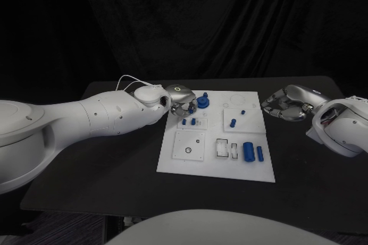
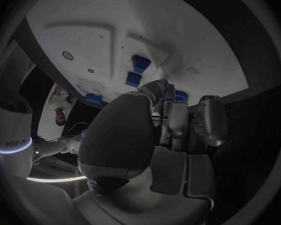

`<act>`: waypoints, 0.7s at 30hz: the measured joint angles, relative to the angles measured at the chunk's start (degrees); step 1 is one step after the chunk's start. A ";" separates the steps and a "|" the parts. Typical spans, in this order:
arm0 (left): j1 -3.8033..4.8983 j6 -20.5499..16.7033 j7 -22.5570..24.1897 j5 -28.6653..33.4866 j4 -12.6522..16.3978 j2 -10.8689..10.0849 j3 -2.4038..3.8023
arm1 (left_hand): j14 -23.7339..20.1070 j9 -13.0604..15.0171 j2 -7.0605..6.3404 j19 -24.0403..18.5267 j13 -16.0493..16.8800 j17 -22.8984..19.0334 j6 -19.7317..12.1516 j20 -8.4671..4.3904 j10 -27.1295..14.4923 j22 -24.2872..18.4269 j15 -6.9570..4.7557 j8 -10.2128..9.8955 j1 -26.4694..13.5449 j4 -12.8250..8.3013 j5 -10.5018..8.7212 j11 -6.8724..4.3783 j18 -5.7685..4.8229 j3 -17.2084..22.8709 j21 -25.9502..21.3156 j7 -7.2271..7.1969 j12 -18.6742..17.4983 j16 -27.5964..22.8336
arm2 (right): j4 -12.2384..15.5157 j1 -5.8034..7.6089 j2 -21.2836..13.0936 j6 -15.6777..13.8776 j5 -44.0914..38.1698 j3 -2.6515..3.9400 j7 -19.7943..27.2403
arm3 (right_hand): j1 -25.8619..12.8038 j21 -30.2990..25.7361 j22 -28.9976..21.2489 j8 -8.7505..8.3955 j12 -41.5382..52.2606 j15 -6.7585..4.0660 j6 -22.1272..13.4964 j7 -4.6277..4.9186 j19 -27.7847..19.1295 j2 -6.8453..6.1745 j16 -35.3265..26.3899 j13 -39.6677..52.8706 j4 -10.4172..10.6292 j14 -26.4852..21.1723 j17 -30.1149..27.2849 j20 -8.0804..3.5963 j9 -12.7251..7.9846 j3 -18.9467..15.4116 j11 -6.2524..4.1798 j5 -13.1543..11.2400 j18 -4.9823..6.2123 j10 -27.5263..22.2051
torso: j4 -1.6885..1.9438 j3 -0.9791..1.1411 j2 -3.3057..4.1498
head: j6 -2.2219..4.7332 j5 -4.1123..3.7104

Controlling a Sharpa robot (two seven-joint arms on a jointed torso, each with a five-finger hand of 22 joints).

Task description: Assemble the parts on the task board

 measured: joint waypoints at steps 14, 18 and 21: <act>-0.35 1.06 -0.10 0.01 -1.11 0.81 0.03 | -0.42 -0.14 0.00 -0.07 -0.06 -0.32 -0.49 0.01 0.00 0.00 0.00 -0.32 0.00 -0.16 0.00 0.00 0.00 0.16 -0.23 -0.10 -0.25 -0.22 | -0.03 0.00 0.16 0.10 0.00 0.00 -0.06 | 0.00 0.00 -0.01 0.00 0.00 0.00 0.20 0.20 0.00 0.00 0.00 0.00 0.00 0.00 0.00 0.00 0.00 0.00 0.00 0.00 0.00 0.00 | -0.14 0.02 -0.01 | 0.00 0.04; -0.44 1.23 -0.11 0.01 -1.27 0.83 0.04 | -0.63 -0.30 0.01 -0.44 -0.19 -0.53 -1.06 -0.01 0.00 0.00 0.20 -0.81 0.00 -0.18 -0.10 0.00 0.00 0.15 -0.44 -0.39 -0.63 -0.44 | -0.03 0.00 0.13 0.13 0.00 0.00 -0.07 | 0.00 0.00 -0.01 0.00 0.00 0.00 0.20 0.20 0.00 0.00 0.00 0.00 0.00 0.00 0.00 0.00 0.01 0.00 0.00 0.00 0.00 0.00 | -0.14 0.03 -0.01 | 0.00 -0.04; -0.59 1.40 -0.16 0.01 -1.31 0.79 0.00 | -0.83 -0.83 -0.01 -0.56 -0.36 -0.66 -3.10 0.12 0.10 0.00 0.40 -1.46 0.01 -0.59 -0.26 0.13 0.00 0.26 -0.68 -1.11 -0.95 -0.44 | -0.03 0.00 0.12 0.15 0.00 0.00 -0.08 | 0.00 0.00 -0.01 0.00 0.00 0.00 0.20 0.20 0.00 0.00 0.00 0.00 0.00 0.00 0.00 0.00 0.00 0.00 0.00 0.00 0.00 0.00 | -0.12 0.03 -0.01 | 0.00 -0.04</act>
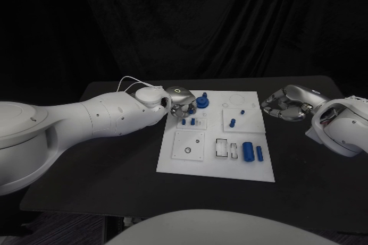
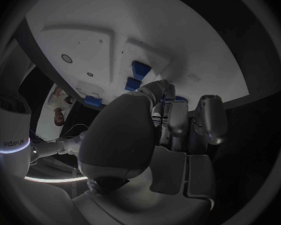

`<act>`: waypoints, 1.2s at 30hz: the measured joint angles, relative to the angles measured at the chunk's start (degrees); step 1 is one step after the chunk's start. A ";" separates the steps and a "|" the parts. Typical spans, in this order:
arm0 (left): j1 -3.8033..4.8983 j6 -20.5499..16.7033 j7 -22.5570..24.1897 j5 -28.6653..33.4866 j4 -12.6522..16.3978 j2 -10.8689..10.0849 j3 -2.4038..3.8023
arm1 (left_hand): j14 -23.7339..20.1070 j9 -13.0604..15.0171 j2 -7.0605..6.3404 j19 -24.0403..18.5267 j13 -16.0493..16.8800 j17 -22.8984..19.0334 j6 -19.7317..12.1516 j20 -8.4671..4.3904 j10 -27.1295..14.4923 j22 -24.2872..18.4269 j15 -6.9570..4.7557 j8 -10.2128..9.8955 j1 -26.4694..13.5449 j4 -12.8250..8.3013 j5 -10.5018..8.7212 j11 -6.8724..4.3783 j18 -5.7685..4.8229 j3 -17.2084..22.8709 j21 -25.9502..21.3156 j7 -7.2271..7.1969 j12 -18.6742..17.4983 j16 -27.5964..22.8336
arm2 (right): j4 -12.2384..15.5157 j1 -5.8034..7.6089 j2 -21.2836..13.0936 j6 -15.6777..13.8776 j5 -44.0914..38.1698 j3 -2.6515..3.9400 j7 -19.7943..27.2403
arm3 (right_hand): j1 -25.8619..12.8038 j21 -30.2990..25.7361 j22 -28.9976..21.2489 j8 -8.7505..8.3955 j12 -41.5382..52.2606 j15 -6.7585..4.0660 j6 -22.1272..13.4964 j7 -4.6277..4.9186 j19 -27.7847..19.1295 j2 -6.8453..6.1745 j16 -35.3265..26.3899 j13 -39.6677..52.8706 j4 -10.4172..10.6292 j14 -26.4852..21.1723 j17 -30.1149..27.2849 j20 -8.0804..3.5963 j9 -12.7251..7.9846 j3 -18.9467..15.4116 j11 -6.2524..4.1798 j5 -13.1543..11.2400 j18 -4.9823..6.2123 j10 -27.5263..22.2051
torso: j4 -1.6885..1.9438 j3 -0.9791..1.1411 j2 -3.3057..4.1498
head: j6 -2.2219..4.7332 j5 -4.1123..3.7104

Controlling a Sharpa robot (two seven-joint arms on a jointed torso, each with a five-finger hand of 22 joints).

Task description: Assemble the parts on the task board

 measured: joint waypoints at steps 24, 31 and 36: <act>-0.15 -7.03 -1.28 -0.02 0.85 -4.47 -0.02 | -2.14 -5.57 -1.58 -1.72 -0.25 -2.55 -14.40 1.07 -5.30 0.00 1.27 0.42 -1.14 -0.38 -2.18 2.10 0.01 -0.83 -2.23 -5.00 -2.94 -1.28 | 0.21 0.00 -0.78 -0.05 0.00 0.00 -0.01 | 0.00 -1.12 -0.01 -0.25 -5.11 0.16 0.20 -0.21 0.00 0.00 0.00 -1.35 -0.81 0.15 0.00 0.00 -0.18 0.48 0.16 0.00 0.92 -5.03 | 0.09 -0.02 0.01 | 0.00 0.32; -0.15 -14.74 0.71 0.69 6.36 -10.89 -0.02 | -2.33 -5.86 -2.23 -2.10 4.39 -2.22 -11.03 0.89 -9.63 0.00 0.73 1.88 -2.29 1.78 -2.18 1.39 0.00 -3.07 -2.53 -4.29 2.71 -0.93 | 0.74 0.07 -1.93 -0.39 0.00 0.00 0.00 | 0.29 -2.00 -0.02 -0.25 -21.42 0.57 0.45 0.04 0.00 -0.29 0.00 -17.40 -1.26 0.15 0.00 0.41 -0.24 1.90 0.68 0.00 0.92 -18.82 | 0.12 -0.09 -0.02 | 0.00 0.25; -0.09 -20.08 3.76 5.58 11.09 -15.66 -0.04 | -11.42 -6.56 -2.08 -6.42 6.40 -11.60 -8.67 1.16 -13.57 0.00 0.58 2.19 -2.90 3.80 0.28 1.64 0.04 -1.97 -8.48 -3.34 5.61 -7.06 | 1.21 1.45 -2.50 -0.92 0.00 -0.03 -0.02 | 0.30 -3.09 -0.02 -0.26 -33.45 1.04 0.83 0.42 -0.52 -1.38 0.00 -28.77 -1.41 0.19 0.00 0.93 -0.24 2.85 1.12 0.00 0.92 -27.79 | 0.14 -0.16 -0.07 | 0.00 0.49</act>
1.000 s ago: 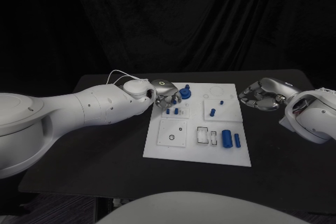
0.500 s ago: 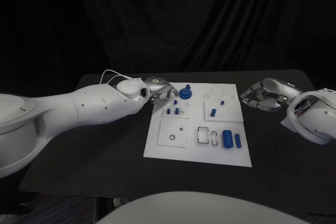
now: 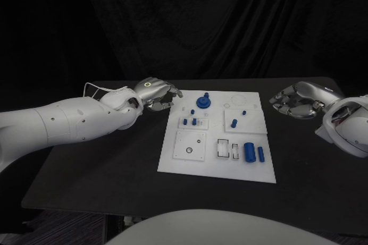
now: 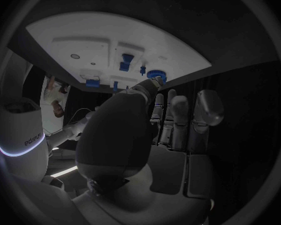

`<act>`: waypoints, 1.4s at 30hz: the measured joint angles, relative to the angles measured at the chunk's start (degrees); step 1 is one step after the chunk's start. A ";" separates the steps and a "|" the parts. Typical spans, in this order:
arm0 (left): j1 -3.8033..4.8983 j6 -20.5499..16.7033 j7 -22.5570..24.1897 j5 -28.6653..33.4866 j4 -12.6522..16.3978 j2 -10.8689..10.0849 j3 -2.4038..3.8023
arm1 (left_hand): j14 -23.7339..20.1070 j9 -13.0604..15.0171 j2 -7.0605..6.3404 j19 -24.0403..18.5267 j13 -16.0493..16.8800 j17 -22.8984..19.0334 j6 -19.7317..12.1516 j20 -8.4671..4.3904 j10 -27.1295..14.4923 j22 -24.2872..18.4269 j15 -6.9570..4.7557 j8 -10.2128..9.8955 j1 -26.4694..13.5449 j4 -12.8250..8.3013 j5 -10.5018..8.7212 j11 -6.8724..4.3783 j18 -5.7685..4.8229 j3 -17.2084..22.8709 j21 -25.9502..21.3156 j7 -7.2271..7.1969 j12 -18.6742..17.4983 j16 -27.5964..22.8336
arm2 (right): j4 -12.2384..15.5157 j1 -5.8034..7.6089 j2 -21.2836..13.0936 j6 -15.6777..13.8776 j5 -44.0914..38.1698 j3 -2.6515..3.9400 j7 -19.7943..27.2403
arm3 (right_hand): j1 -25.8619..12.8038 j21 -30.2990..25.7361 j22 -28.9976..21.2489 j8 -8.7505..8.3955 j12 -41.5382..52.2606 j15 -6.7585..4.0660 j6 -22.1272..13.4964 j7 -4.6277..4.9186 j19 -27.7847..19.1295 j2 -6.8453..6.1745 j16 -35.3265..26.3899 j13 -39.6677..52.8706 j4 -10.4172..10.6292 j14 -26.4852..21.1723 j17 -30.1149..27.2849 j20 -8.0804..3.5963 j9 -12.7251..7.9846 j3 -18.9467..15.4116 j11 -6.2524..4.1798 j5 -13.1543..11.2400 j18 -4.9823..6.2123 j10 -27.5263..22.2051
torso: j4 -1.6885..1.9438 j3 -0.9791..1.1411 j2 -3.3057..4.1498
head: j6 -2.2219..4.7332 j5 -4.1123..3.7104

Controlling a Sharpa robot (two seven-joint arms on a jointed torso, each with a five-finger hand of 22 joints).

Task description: Assemble the parts on the task board

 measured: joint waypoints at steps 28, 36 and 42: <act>-0.08 25.05 24.55 74.55 12.26 -5.45 -0.02 | -62.94 -19.15 13.66 -65.04 -28.57 -50.69 -24.82 4.52 -36.41 -50.21 6.75 -3.50 -16.56 10.36 18.83 -1.64 4.00 -23.06 -61.16 2.06 -15.95 -68.94 | -4.43 0.23 4.26 2.54 -16.80 0.04 0.32 | 2.81 -7.78 -0.01 -1.54 -29.50 2.76 -6.69 -2.59 -4.61 -4.76 -3.54 -26.30 -1.25 -0.10 0.00 2.35 -2.68 -0.04 4.32 0.00 1.78 -15.52 | 3.24 -1.48 0.16 | 0.00 -4.04; -0.53 28.80 25.08 77.52 14.98 -6.21 -0.03 | -63.46 -19.70 14.99 -65.94 -28.87 -50.80 -24.43 5.64 -37.13 -53.33 7.67 -3.50 -11.59 10.46 18.83 -1.20 3.99 -24.00 -61.16 2.01 -16.18 -68.94 | -6.44 -0.51 5.95 4.07 -18.48 0.04 0.66 | 2.30 -7.78 0.04 -1.54 -29.80 2.76 -7.59 -3.09 -4.40 -4.86 -3.54 -28.43 -0.06 -0.10 0.00 2.56 -3.78 -2.02 4.71 0.00 1.77 -15.12 | 4.56 -2.79 0.71 | 0.00 -5.83; -0.93 30.35 25.21 78.45 15.59 -6.26 -0.04 | -63.39 -19.70 15.36 -65.88 -28.86 -50.80 -24.39 6.16 -37.15 -53.65 8.15 -3.50 -10.66 10.38 18.83 -0.81 4.00 -24.39 -61.16 2.04 -16.18 -68.94 | -7.84 -1.12 7.21 5.35 -19.08 0.05 0.74 | 2.01 -7.78 0.04 -1.30 -29.79 2.76 -6.63 -3.17 -4.20 -4.57 -3.54 -29.65 0.31 -0.10 0.00 2.76 -4.01 -2.71 4.50 0.00 1.76 -12.82 | 5.03 -3.55 1.07 | 0.00 -6.90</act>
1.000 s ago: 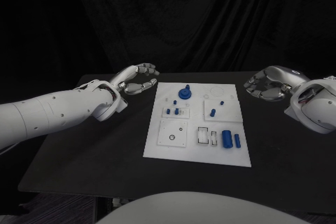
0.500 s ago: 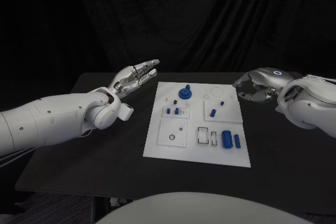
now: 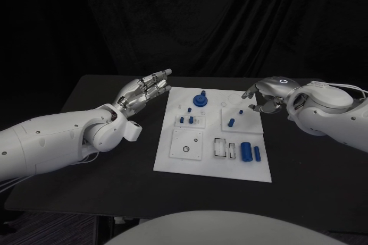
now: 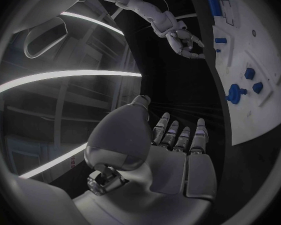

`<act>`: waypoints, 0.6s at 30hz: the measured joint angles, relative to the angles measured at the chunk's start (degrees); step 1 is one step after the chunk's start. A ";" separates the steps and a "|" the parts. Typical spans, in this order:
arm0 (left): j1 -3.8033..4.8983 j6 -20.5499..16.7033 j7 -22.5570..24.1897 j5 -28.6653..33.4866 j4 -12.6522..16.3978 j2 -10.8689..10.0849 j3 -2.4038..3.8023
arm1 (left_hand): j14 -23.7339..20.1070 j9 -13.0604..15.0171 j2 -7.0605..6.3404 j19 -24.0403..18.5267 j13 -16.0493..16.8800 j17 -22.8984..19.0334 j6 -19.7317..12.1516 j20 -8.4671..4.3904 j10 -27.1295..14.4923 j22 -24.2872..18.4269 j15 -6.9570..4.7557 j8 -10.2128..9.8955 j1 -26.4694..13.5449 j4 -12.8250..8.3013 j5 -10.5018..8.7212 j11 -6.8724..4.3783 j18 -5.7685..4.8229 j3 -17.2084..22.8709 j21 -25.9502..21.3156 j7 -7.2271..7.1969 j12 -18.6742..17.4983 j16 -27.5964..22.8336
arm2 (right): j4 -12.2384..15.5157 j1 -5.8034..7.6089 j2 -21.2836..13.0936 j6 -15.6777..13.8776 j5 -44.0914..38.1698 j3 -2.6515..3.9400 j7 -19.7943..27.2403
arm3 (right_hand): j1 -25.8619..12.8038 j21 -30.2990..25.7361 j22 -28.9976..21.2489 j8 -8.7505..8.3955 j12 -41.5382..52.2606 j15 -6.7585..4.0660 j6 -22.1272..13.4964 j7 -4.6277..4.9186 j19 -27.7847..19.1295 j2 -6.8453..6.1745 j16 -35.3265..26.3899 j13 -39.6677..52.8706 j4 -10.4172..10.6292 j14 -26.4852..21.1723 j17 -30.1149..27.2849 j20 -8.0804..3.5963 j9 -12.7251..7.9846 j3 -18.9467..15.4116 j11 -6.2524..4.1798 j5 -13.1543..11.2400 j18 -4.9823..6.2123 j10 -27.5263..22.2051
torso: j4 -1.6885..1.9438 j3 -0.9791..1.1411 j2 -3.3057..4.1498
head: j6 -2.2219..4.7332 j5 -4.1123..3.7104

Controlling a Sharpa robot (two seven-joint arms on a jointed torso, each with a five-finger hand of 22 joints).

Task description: Assemble the parts on the task board

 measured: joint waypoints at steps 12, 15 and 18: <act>-0.40 1.82 0.11 0.64 0.59 -0.02 0.01 | 0.51 0.01 0.60 0.31 0.00 0.06 -0.02 1.48 -0.18 -0.33 0.92 0.00 2.10 -0.08 -0.01 0.64 -0.01 -0.55 0.00 -0.02 0.24 0.00 | -2.72 -1.27 2.08 2.04 -0.37 0.00 0.17 | 0.00 0.00 -0.01 0.72 0.00 0.00 1.52 0.10 0.00 0.00 -0.45 -0.91 0.40 0.00 0.00 0.00 0.18 -0.40 -0.08 0.00 0.00 2.17 | 0.76 -0.93 0.45 | 0.00 -0.87; -0.45 2.18 0.12 0.70 0.59 0.01 0.01 | 0.72 0.01 0.83 0.51 0.01 0.11 -0.25 1.88 -0.10 -0.32 1.13 0.00 2.33 -0.09 -0.01 0.98 -0.01 -0.87 0.00 -0.25 0.24 0.00 | -3.05 -1.64 2.31 2.47 -0.32 0.00 0.19 | 0.00 0.00 -0.01 0.72 0.28 0.00 1.72 0.30 0.00 0.00 -0.45 -0.96 0.40 0.00 0.00 0.00 0.18 -0.40 -0.07 0.00 0.00 2.98 | 0.82 -1.05 0.50 | 0.00 -0.93; -0.49 2.48 0.13 0.75 0.59 0.06 0.01 | 0.93 0.01 0.76 0.61 0.01 0.15 -0.38 2.19 -0.28 -0.27 1.33 0.00 2.85 -0.24 -0.01 1.16 -0.02 -1.02 0.00 -0.38 0.24 0.00 | -3.44 -1.98 2.57 2.80 -0.18 0.00 0.20 | 0.00 -0.15 -0.02 0.72 0.53 0.00 1.84 0.43 0.00 0.00 -0.45 -0.97 0.40 0.00 0.00 0.00 0.24 -0.40 -0.10 0.00 -0.01 3.58 | 0.81 -1.09 0.52 | 0.00 -0.88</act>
